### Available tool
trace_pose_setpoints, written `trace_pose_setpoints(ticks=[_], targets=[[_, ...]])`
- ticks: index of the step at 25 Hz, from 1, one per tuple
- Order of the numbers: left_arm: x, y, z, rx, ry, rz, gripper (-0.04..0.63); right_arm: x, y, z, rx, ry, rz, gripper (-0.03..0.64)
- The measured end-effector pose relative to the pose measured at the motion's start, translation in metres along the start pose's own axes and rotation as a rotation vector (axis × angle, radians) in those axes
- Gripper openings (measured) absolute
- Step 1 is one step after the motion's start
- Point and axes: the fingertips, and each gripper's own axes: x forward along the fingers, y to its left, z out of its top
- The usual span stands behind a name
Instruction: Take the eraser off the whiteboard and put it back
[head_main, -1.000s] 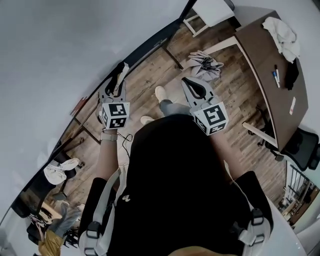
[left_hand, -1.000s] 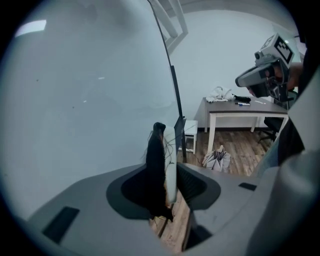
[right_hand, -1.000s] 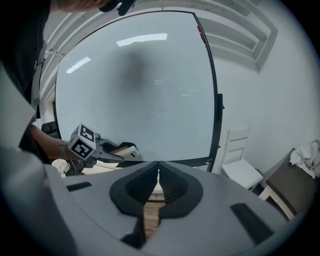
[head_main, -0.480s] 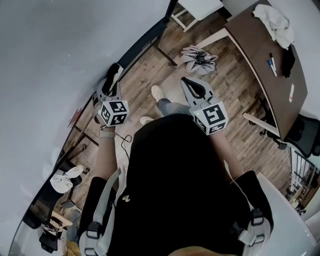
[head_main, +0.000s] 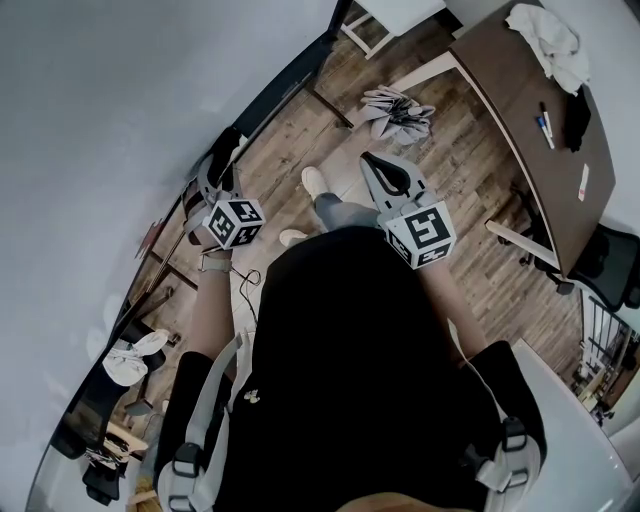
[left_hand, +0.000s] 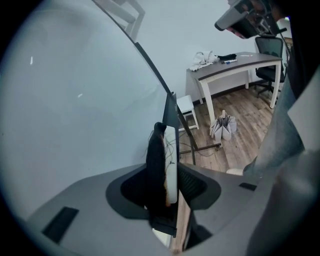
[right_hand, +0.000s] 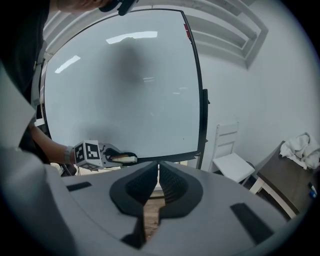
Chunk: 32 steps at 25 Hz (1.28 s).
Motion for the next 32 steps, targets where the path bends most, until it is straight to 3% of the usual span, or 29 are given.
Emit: trace_pose_setpoints(ticks=[21,32], targets=[[-0.01,-0.015,-0.002,0.007,-0.006,-0.051,0.199,0.001,0.011,-0.002,-0.008,0.009,0.012,0.018],[-0.005,-0.002,-0.013,0.0,0.042,-0.006,0.179,-0.005,0.01,-0.003,-0.01,0.01,0.003,0.017]])
